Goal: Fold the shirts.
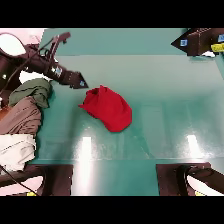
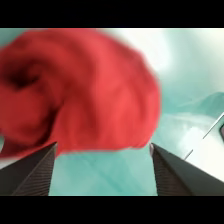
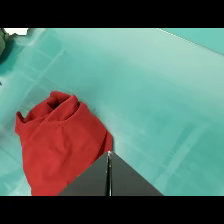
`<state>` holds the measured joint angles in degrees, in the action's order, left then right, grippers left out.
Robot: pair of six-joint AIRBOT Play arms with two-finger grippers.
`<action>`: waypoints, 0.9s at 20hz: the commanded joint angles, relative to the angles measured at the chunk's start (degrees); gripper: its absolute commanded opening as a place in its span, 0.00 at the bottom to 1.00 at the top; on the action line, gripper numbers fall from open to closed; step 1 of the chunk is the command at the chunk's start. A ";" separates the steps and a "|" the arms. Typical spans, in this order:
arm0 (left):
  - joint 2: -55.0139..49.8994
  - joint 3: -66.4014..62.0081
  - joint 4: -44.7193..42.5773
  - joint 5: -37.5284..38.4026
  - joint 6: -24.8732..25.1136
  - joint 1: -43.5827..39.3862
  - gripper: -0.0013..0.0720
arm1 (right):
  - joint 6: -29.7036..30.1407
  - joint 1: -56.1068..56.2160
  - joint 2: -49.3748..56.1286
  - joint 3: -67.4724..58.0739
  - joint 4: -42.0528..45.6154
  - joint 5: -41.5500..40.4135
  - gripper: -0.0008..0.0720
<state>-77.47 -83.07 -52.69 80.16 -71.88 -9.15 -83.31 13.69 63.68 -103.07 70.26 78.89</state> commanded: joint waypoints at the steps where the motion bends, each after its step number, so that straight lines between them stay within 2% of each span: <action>1: 0.33 12.48 1.05 -4.85 1.05 3.48 0.94 | -0.04 0.00 0.07 -0.02 -0.04 0.20 0.03; 4: -0.02 19.93 7.74 -16.02 5.95 3.08 0.94 | -0.07 0.00 0.26 -0.02 -0.02 0.17 0.03; 5: -0.66 20.48 8.22 -17.29 7.30 2.71 0.94 | -0.07 0.02 0.28 0.00 -0.09 0.20 0.03; 7: -2.80 20.50 8.55 -17.55 9.99 0.90 0.94 | -0.07 0.00 0.28 0.00 -0.04 0.17 0.03; 10: -5.79 20.50 8.92 -15.19 10.64 -2.10 0.94 | -0.07 0.00 0.28 0.00 -0.02 0.20 0.03; 11: -6.10 20.50 8.79 -13.97 11.02 -2.71 0.81 | -0.07 0.00 0.28 0.00 -0.02 0.22 0.03; 12: -6.03 20.44 8.50 -13.25 11.02 -2.89 0.50 | -0.07 0.00 0.31 0.00 -0.02 0.20 0.03; 13: -5.97 20.31 8.48 -12.59 10.88 -2.89 0.26 | -0.07 0.00 0.28 0.00 0.02 0.20 0.03; 14: -5.92 19.65 7.02 -10.91 10.82 -2.89 0.06 | -0.07 0.00 0.31 0.00 0.02 0.20 0.03; 18: -4.31 8.04 -4.68 2.95 7.19 -1.42 0.05 | -0.26 0.00 0.31 5.75 -0.17 -1.01 0.04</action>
<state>-82.72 -68.82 -50.04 74.19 -62.54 -11.33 -83.37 13.69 63.94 -100.77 70.19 78.56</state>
